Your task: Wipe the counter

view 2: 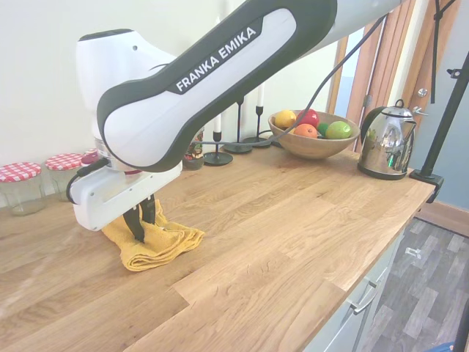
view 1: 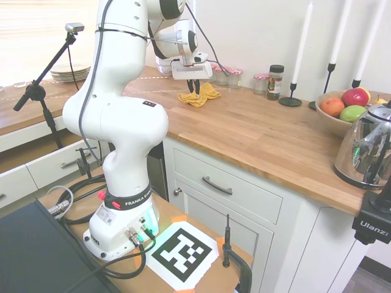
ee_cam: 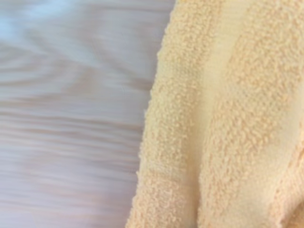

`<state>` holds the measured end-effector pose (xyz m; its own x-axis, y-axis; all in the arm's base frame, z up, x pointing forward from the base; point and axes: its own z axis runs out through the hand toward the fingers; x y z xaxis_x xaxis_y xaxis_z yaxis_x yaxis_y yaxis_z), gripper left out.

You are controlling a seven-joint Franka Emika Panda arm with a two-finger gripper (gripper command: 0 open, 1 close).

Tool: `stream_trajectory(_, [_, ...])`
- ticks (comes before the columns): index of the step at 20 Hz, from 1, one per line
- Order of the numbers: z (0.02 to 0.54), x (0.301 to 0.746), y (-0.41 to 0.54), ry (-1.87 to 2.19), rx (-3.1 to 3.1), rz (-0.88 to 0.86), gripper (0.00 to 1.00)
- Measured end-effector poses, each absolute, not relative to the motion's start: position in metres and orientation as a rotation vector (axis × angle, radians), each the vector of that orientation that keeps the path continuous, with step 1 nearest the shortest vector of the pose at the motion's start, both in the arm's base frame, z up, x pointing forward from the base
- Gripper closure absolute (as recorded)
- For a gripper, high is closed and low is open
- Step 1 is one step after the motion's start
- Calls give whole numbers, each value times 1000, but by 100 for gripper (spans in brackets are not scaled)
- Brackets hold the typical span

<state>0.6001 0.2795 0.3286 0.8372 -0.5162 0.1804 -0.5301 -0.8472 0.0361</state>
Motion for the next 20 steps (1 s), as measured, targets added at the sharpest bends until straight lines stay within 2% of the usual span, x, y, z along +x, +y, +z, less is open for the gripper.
stream_trajectory(7, [329, 589, 323, -770, 2932, 258, 100])
stream_trajectory(8, [329, 588, 326, -767, 2930, 255, 0])
stream_trajectory(20, [330, 590, 326, -798, 2924, 214, 0])
